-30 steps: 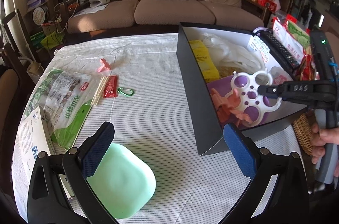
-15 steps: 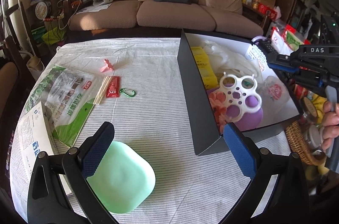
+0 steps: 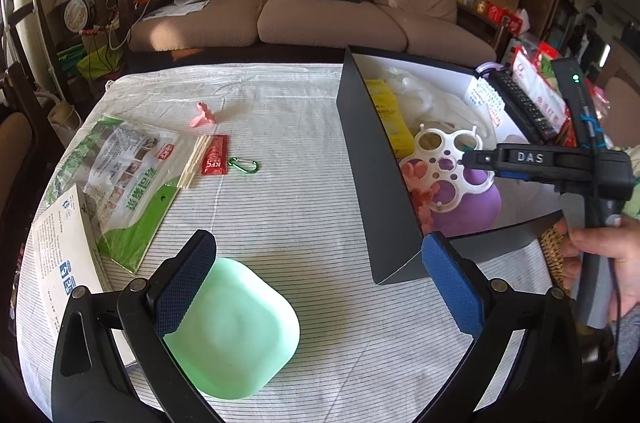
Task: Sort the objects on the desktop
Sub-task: 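Grasp the white ring toy with the right gripper and lift it, then move the white ring toy across the box and open the right gripper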
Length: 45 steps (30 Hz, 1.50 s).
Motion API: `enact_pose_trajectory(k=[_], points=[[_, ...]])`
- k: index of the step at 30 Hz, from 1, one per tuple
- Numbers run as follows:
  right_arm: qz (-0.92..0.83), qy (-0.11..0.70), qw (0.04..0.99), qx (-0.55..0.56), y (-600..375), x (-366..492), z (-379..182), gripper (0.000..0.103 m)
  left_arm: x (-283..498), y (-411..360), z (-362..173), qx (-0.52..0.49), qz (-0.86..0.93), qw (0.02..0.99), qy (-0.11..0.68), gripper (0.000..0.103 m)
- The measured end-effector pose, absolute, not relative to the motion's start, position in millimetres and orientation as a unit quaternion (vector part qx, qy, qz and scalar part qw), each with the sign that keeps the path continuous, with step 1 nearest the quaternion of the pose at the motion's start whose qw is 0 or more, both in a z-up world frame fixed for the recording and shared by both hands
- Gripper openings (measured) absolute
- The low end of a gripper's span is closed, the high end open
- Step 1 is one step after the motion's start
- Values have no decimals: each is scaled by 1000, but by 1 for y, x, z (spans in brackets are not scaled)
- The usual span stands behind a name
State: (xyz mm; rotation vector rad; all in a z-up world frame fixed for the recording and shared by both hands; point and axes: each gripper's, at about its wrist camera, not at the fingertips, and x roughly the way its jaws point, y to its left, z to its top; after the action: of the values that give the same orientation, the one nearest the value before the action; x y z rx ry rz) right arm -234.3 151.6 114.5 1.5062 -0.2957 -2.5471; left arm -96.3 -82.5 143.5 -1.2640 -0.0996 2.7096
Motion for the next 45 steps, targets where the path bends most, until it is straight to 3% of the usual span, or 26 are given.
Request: enact_pose_trajectory(k=[1, 3, 4, 11, 16, 17, 19, 25, 30, 33, 36, 38, 45], points=[[-853, -98, 85, 505, 150, -237, 112, 57, -96, -83, 142, -423, 903, 75, -32, 103], [-851, -84, 89, 510, 146, -238, 107, 30, -98, -85, 139, -425, 902, 73, -31, 103], [-852, -74, 92, 511, 142, -239, 107, 26, -98, -87, 137, -426, 901, 72, -33, 103], [-881, -22, 96, 464, 128, -229, 132, 18, -100, -96, 132, -431, 898, 66, -50, 103], [-888, -46, 109, 444, 129, -226, 151, 16, -96, -96, 132, -431, 898, 66, -50, 103], [-889, -56, 112, 440, 132, -225, 155, 8, -96, -96, 133, -431, 899, 66, -49, 103], [-886, -91, 123, 437, 138, -225, 165, 6, -96, -95, 135, -429, 899, 67, -49, 103], [-873, -98, 133, 459, 141, -225, 170, 6, -93, -91, 143, -423, 902, 72, -52, 103], [-844, -230, 174, 452, 159, -221, 162, 6, -92, -88, 146, -423, 902, 73, -49, 103], [-843, -234, 150, 460, 161, -223, 156, 6, -90, -89, 148, -422, 902, 74, -49, 103], [-865, -188, 97, 455, 164, -221, 157, 17, -88, -91, 149, -418, 904, 76, -47, 103], [-866, -162, 88, 465, 162, -224, 153, 52, -88, -91, 149, -418, 904, 78, -46, 103], [-856, -96, 75, 503, 147, -240, 121, 53, -92, -89, 139, -428, 899, 84, -49, 103]])
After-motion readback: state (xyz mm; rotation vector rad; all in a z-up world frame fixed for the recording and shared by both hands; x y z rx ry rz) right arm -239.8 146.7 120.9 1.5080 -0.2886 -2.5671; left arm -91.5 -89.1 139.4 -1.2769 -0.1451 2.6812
